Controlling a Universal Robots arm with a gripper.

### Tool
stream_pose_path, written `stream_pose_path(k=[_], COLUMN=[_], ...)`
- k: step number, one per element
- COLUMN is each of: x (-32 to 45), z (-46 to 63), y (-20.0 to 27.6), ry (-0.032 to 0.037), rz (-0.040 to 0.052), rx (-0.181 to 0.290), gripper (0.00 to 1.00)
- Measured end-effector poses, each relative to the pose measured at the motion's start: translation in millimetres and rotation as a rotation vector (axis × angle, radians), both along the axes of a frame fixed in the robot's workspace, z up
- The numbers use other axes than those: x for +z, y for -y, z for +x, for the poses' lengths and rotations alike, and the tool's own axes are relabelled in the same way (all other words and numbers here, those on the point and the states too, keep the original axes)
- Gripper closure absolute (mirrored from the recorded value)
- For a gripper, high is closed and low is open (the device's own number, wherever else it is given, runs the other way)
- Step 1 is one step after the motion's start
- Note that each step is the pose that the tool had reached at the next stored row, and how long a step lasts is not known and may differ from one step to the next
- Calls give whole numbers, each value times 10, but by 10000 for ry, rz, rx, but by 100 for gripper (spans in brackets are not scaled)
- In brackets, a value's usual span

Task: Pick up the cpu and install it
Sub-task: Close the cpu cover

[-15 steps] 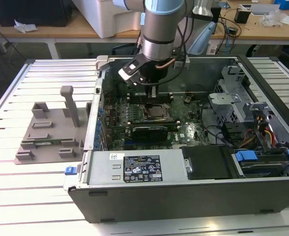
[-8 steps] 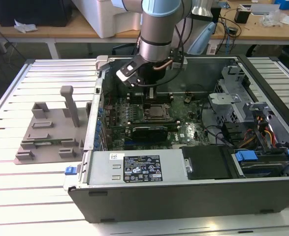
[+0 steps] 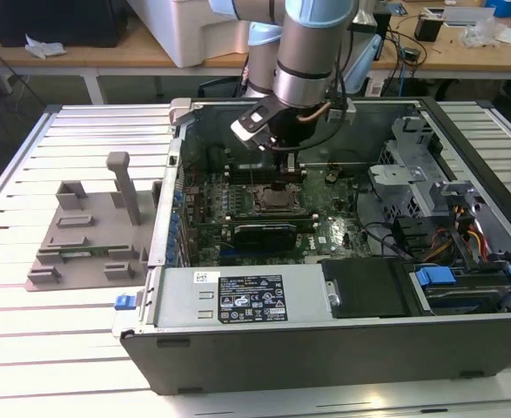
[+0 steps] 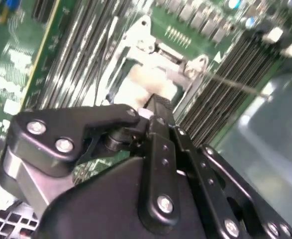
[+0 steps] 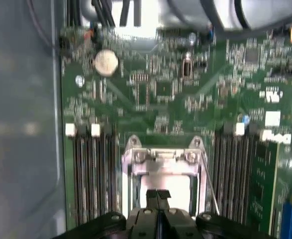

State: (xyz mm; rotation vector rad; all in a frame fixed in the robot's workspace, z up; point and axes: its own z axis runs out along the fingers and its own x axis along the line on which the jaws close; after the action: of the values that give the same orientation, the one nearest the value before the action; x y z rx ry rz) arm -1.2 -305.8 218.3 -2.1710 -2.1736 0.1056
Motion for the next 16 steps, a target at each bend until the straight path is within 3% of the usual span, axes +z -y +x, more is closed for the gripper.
stream_pose_path(k=[9, 11, 16], x=[476, 521, 527], z=[0, 0, 0], y=[0, 0, 0], ry=[0, 0, 1], rz=[2, 1, 2], rx=[-2, -1, -1], gripper=[89, 89, 89])
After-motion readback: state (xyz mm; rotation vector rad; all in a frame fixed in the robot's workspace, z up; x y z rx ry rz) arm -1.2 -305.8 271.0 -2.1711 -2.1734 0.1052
